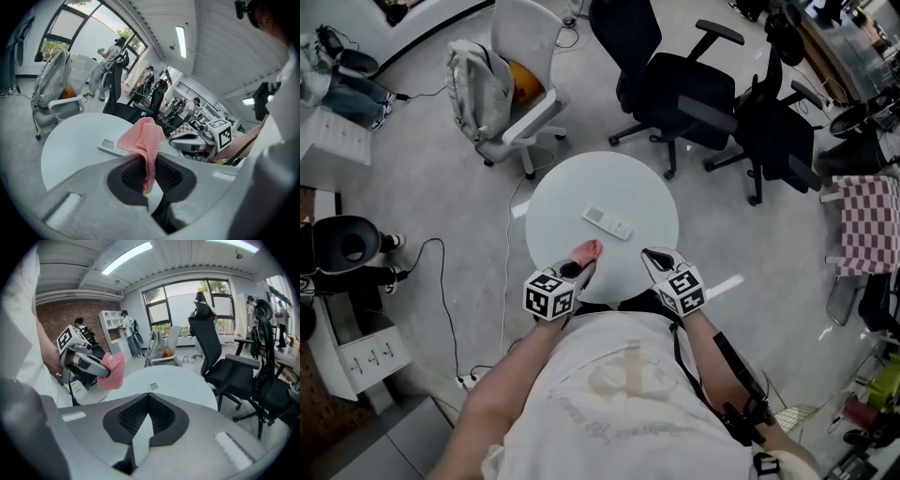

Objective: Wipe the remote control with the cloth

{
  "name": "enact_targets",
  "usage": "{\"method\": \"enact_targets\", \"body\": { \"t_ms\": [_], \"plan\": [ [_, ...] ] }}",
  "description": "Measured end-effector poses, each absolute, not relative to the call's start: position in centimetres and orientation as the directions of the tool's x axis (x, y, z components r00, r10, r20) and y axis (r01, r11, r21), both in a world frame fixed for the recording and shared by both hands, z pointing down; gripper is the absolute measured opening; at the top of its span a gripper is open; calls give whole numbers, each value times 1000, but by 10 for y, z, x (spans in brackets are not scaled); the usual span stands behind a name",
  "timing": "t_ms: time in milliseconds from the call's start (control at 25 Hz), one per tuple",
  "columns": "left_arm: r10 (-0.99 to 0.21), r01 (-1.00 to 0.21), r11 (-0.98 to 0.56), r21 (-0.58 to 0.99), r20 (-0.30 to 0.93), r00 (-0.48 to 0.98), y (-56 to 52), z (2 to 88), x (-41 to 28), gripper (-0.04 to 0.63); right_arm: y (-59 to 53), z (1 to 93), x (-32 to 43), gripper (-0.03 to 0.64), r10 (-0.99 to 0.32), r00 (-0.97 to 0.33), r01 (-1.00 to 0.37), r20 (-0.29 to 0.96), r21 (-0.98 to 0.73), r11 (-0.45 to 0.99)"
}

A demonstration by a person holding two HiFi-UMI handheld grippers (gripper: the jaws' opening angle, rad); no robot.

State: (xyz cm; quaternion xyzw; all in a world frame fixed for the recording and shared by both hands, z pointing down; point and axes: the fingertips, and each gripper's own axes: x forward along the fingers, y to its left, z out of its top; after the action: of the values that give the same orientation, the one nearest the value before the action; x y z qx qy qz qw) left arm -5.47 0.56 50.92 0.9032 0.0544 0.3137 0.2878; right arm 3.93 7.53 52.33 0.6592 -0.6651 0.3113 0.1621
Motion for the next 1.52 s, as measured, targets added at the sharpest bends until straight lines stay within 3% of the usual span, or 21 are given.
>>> {"method": "enact_targets", "body": {
  "t_ms": [160, 480, 880, 1040, 1320, 1520],
  "plan": [
    [242, -155, -812, 562, 567, 787, 0, 520, -53, 25, 56, 545, 37, 8, -719, -165, -983, 675, -174, 62],
    [217, -228, -798, 558, 619, 755, -9, 544, -27, 25, 36, 586, 48, 8, -626, -237, -971, 743, -161, 176],
    [227, -270, -786, 556, 667, 710, -20, 578, -3, 25, 19, 626, 58, 8, -555, -252, -964, 793, -155, 217],
    [236, -271, -782, 561, 669, 705, -22, 586, 7, 25, 16, 638, 58, 77, -533, -249, -962, 808, -145, 229],
    [270, -262, -774, 577, 675, 686, -26, 592, 25, 25, 14, 662, 53, 255, -451, -251, -956, 856, -144, 257],
    [315, -252, -753, 608, 669, 673, -25, 595, 37, 25, 7, 673, 48, 272, -434, -238, -949, 869, -114, 293]
  ]
}}
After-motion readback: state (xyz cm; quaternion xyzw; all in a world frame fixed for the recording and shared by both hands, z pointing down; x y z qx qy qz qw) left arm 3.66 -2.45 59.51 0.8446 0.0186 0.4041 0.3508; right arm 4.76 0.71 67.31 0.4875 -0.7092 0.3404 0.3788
